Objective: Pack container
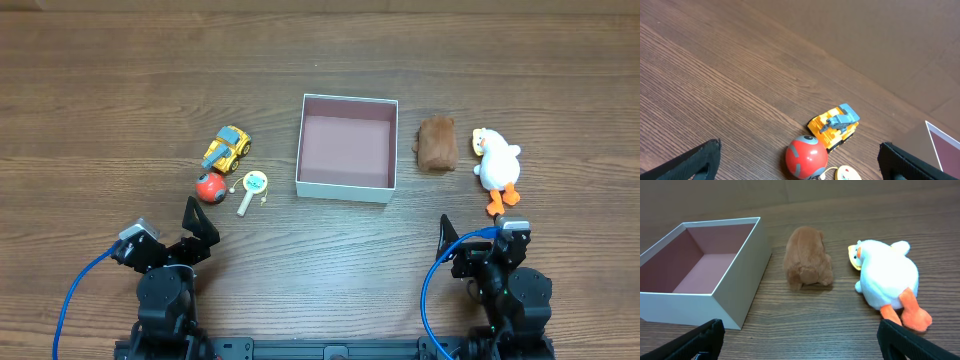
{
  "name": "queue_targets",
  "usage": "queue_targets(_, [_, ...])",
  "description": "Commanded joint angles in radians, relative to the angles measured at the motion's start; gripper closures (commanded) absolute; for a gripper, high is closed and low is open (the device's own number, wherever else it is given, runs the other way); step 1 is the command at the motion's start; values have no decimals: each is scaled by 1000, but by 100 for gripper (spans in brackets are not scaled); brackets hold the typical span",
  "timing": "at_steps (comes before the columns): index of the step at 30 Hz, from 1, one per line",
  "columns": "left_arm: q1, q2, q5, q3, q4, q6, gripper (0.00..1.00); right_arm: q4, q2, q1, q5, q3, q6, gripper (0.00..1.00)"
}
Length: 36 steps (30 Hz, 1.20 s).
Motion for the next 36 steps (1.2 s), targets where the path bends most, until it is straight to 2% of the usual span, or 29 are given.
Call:
queue_targets(1, [6, -10, 9, -6, 5, -13, 0, 3, -13, -4, -1, -9, -3, 0])
queue_targets(29, [6, -10, 9, -6, 5, -13, 0, 12, -13, -4, -8, -9, -3, 0])
queue_targets(33, [6, -10, 29, -6, 5, -16, 0, 22, -13, -4, -162, -9, 7, 0])
queue_targets(36, [6, -10, 93, -6, 5, -13, 0, 29, -13, -4, -325, -9, 123, 0])
